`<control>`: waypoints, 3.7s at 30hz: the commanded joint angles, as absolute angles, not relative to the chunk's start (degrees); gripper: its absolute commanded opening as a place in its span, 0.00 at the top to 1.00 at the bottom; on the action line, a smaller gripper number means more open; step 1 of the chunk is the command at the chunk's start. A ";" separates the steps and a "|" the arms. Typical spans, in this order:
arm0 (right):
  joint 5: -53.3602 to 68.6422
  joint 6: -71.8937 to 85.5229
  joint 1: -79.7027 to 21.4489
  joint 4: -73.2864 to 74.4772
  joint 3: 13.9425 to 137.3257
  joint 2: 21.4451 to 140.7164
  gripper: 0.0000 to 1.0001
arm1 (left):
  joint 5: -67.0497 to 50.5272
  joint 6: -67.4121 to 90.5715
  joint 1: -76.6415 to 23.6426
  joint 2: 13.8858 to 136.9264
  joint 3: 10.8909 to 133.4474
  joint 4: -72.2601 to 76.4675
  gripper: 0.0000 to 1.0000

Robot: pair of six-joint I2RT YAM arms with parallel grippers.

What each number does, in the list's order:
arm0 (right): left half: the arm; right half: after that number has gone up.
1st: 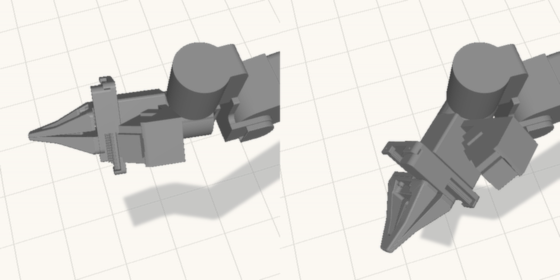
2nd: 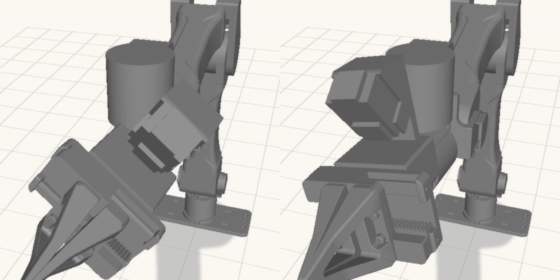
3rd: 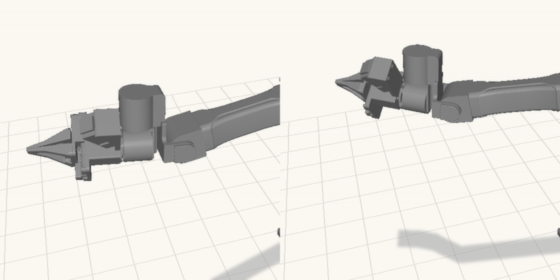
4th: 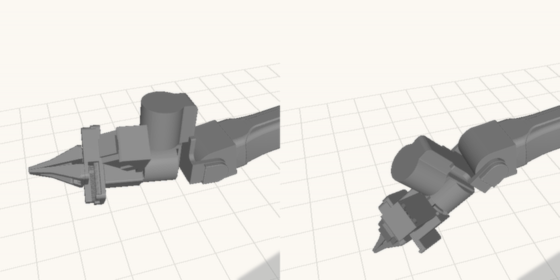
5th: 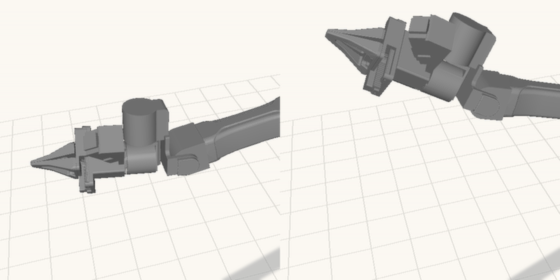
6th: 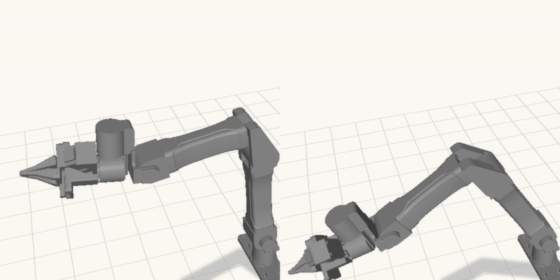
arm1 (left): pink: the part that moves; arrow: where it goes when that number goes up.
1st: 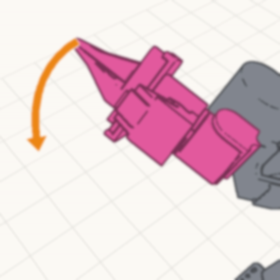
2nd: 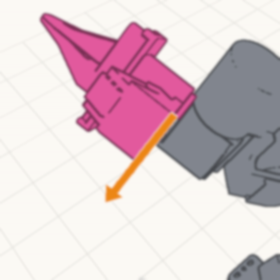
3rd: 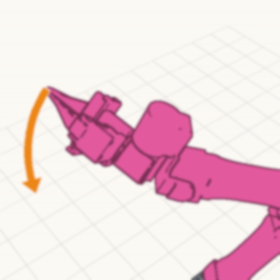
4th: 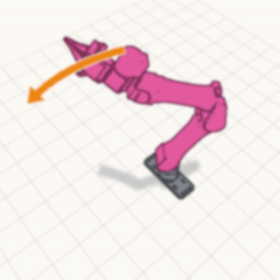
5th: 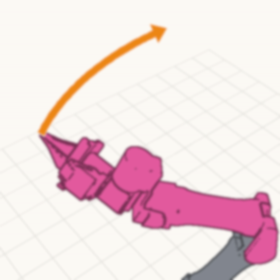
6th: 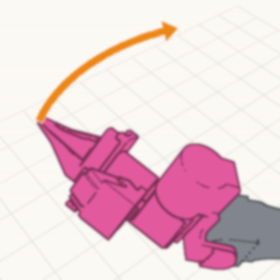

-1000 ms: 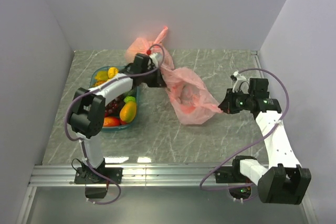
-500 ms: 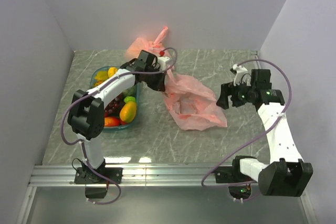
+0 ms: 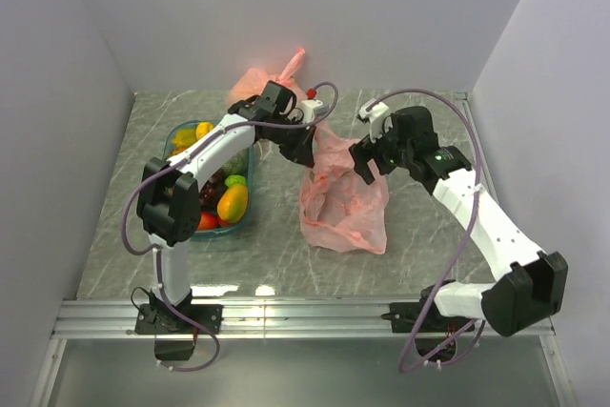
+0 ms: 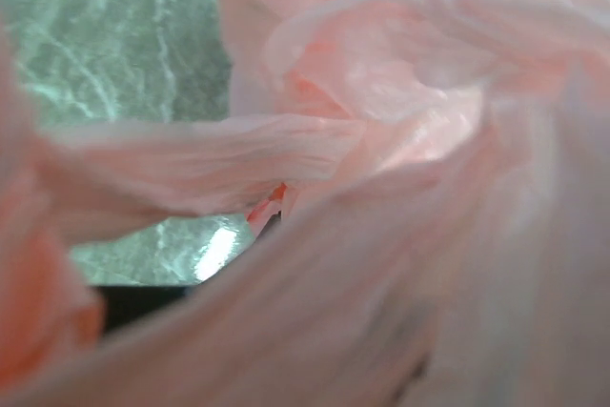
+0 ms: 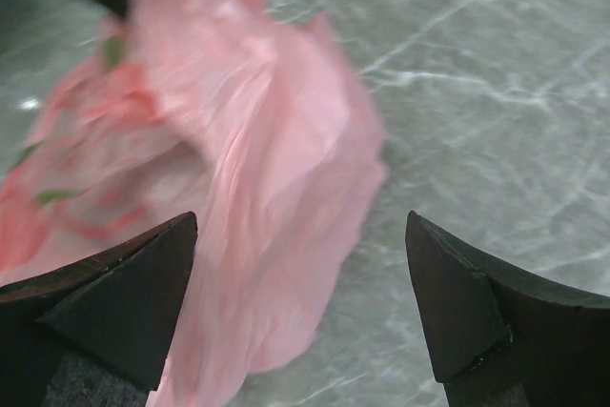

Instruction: Place the fake fruits into the plastic bag and tie a complex knot

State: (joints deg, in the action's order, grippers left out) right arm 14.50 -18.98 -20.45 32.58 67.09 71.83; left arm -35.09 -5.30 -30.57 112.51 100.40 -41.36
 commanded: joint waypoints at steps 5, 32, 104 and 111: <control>12.46 -20.65 -20.48 22.49 67.06 76.02 0.04 | -41.92 -10.37 -30.76 113.55 104.06 -45.52 0.97; 21.73 -9.87 -9.49 29.63 63.38 71.03 1.00 | -46.58 -12.88 -23.67 108.56 105.83 -47.13 0.31; 25.40 16.26 -12.30 21.00 59.32 75.41 1.00 | -38.85 2.21 -42.26 86.13 74.99 -7.92 0.66; 25.14 18.10 -11.51 20.74 61.52 77.60 1.00 | -37.96 -12.44 -51.06 94.47 72.34 -15.89 0.65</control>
